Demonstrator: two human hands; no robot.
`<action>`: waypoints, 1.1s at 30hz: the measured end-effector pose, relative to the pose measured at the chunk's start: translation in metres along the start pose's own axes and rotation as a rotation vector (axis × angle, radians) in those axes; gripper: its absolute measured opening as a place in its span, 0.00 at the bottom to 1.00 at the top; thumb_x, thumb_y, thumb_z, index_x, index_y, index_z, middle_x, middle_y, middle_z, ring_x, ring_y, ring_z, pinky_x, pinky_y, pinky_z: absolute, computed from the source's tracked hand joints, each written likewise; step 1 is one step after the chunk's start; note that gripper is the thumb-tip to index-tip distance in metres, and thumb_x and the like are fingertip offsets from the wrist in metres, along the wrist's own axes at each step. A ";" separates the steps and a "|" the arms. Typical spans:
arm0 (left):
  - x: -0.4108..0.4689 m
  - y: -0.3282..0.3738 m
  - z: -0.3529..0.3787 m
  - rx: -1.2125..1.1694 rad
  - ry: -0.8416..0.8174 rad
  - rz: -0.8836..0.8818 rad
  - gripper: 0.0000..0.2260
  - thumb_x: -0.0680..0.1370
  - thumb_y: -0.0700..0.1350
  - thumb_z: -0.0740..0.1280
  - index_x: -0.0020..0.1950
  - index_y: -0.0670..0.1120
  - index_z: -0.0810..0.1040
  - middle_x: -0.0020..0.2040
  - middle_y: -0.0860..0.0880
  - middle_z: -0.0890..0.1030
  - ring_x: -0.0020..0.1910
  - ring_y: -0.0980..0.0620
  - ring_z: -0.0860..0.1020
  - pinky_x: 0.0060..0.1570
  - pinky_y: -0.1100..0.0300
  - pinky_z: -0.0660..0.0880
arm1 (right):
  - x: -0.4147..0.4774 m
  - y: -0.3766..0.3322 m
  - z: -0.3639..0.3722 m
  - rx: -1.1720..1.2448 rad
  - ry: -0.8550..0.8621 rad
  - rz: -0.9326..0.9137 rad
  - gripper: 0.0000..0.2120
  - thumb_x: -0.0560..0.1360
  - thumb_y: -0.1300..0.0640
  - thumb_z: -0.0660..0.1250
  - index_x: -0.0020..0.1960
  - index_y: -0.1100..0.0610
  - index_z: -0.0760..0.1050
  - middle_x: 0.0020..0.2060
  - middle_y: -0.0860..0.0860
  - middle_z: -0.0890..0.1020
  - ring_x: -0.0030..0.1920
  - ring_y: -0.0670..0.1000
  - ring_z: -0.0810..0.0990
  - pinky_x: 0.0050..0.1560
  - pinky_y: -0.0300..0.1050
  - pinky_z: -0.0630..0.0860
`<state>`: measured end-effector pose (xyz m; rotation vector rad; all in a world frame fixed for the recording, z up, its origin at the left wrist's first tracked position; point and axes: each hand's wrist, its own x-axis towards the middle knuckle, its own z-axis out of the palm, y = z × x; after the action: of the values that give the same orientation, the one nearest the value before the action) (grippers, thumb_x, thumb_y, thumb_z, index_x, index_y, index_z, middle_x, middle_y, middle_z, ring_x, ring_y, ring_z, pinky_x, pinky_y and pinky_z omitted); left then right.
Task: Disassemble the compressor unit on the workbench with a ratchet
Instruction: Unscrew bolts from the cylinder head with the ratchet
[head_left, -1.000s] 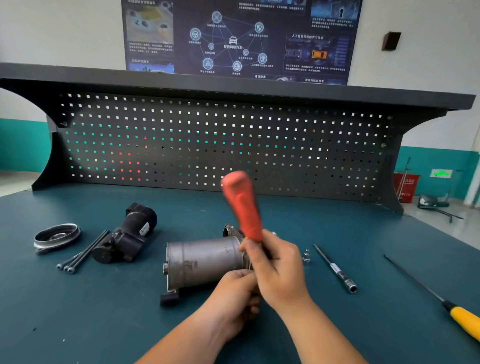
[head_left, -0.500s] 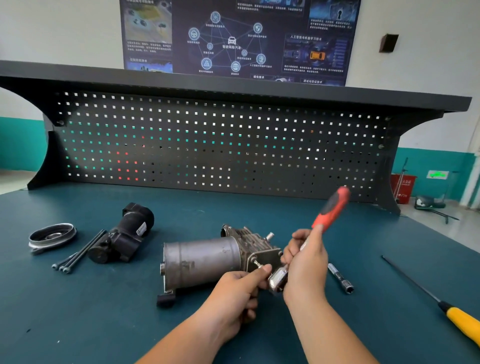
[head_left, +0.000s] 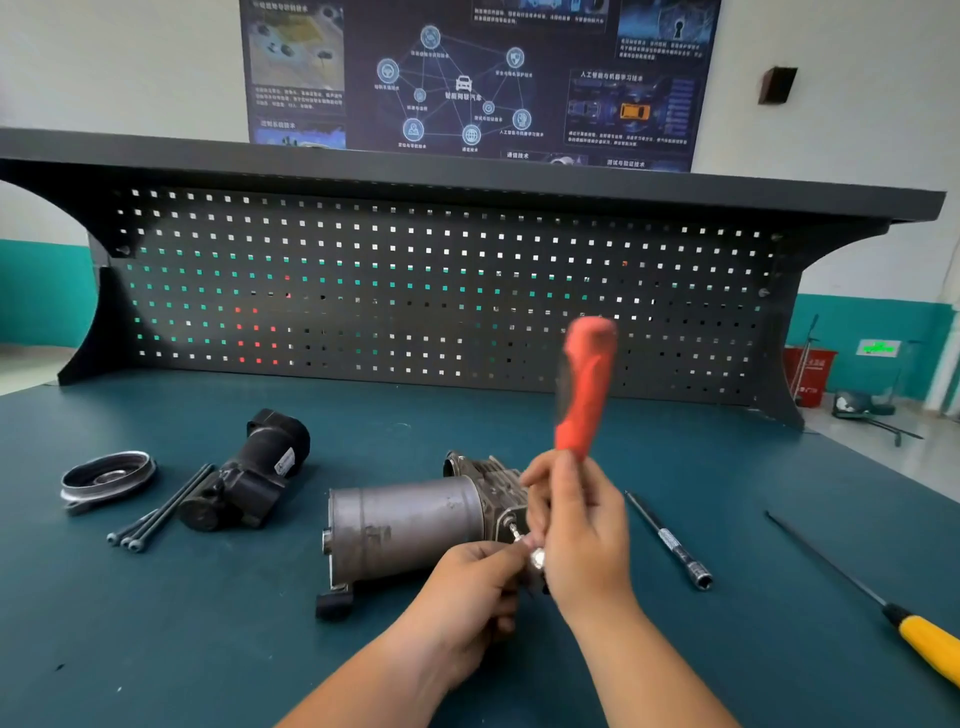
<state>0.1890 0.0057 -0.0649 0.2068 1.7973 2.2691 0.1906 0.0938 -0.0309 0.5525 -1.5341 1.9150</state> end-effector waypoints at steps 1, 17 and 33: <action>0.000 0.001 0.001 -0.009 -0.005 0.002 0.25 0.78 0.43 0.65 0.19 0.47 0.70 0.21 0.54 0.64 0.19 0.59 0.57 0.19 0.67 0.56 | 0.003 -0.002 -0.002 0.061 0.095 0.080 0.19 0.77 0.44 0.62 0.34 0.57 0.71 0.20 0.45 0.65 0.20 0.43 0.62 0.22 0.34 0.61; -0.004 0.004 0.000 0.021 0.059 -0.018 0.18 0.74 0.49 0.69 0.26 0.48 0.72 0.23 0.54 0.63 0.19 0.58 0.58 0.19 0.67 0.56 | 0.015 -0.004 -0.005 0.170 0.267 0.217 0.19 0.79 0.47 0.57 0.35 0.58 0.67 0.20 0.45 0.61 0.21 0.43 0.58 0.22 0.36 0.58; -0.003 0.003 0.002 0.012 -0.011 0.003 0.23 0.79 0.45 0.64 0.22 0.47 0.72 0.21 0.55 0.68 0.20 0.58 0.58 0.20 0.67 0.55 | 0.003 0.001 -0.002 0.101 0.136 0.126 0.18 0.76 0.46 0.64 0.34 0.57 0.69 0.19 0.45 0.65 0.20 0.42 0.60 0.21 0.34 0.59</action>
<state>0.1920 0.0060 -0.0614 0.2238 1.8074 2.2557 0.1876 0.0966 -0.0299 0.3675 -1.4222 2.0894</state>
